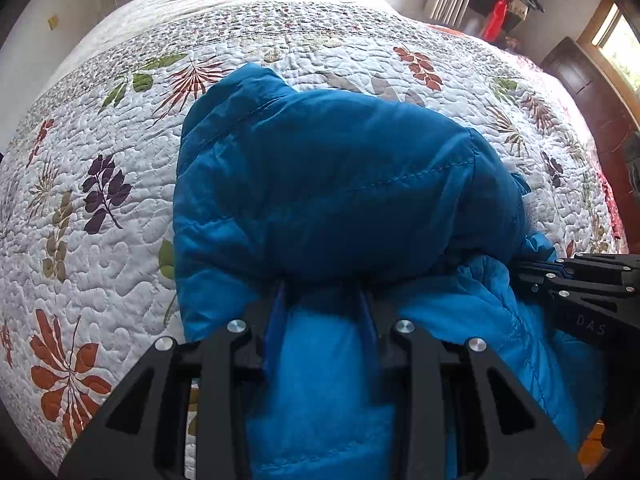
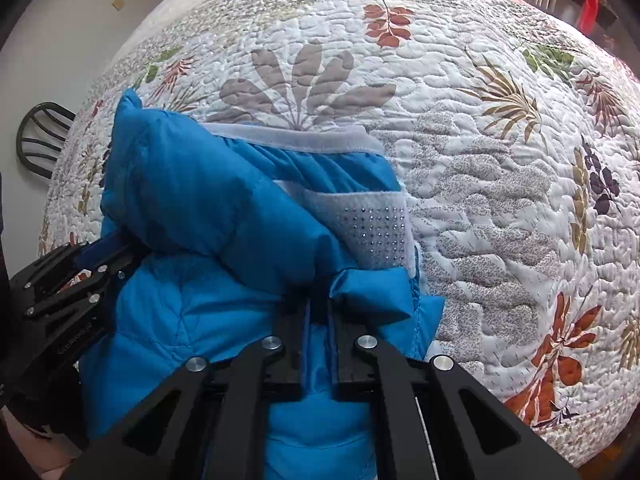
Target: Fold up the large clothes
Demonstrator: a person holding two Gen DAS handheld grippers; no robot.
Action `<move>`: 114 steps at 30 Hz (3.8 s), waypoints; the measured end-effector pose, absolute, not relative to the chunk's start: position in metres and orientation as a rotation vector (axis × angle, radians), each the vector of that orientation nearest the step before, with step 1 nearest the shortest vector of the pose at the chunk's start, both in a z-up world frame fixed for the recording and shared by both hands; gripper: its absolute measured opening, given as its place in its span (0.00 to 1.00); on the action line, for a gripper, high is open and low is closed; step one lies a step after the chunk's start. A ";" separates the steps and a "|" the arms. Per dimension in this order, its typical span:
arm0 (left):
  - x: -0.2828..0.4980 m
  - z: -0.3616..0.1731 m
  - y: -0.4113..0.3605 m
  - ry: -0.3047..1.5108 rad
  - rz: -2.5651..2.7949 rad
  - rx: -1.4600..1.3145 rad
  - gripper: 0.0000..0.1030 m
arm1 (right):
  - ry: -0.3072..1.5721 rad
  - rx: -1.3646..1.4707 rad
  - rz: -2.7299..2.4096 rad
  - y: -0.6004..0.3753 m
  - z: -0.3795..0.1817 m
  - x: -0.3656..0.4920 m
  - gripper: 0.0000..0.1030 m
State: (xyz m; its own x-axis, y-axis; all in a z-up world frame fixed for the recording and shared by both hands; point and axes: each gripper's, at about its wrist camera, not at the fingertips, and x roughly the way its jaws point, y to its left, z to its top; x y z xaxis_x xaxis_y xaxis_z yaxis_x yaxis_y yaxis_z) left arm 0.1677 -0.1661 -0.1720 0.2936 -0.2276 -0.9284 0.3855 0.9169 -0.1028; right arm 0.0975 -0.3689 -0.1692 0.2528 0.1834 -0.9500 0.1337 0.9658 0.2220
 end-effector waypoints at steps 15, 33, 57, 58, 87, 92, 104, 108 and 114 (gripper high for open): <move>0.104 -0.107 -0.142 1.115 -0.435 0.167 0.30 | 1.204 0.203 0.197 -0.326 -0.081 0.036 0.12; 0.053 -0.156 -0.132 1.114 -0.448 0.207 0.30 | 1.296 0.098 0.183 -0.293 -0.151 0.019 0.07; 0.043 -0.108 -0.113 1.054 -0.401 0.192 0.31 | 1.131 0.249 0.168 -0.332 -0.075 -0.008 0.37; 0.043 -0.106 -0.112 1.053 -0.399 0.191 0.32 | 1.129 0.249 0.162 -0.335 -0.074 -0.008 0.39; 0.131 -0.186 -0.029 1.332 -0.662 -0.424 0.78 | 1.222 0.816 0.361 -0.423 -0.174 0.019 0.91; 0.138 -0.215 -0.043 1.381 -0.781 -0.532 0.87 | 1.214 0.917 0.430 -0.429 -0.200 0.023 0.97; 0.138 -0.223 -0.080 1.373 -0.896 -0.575 0.72 | 1.197 0.938 0.504 -0.408 -0.208 0.027 0.66; 0.133 -0.200 -0.082 1.320 -0.904 -0.565 0.61 | 1.161 0.905 0.498 -0.405 -0.189 0.021 0.52; 0.134 -0.169 -0.075 1.243 -0.918 -0.576 0.58 | 1.082 0.801 0.510 -0.388 -0.139 0.021 0.51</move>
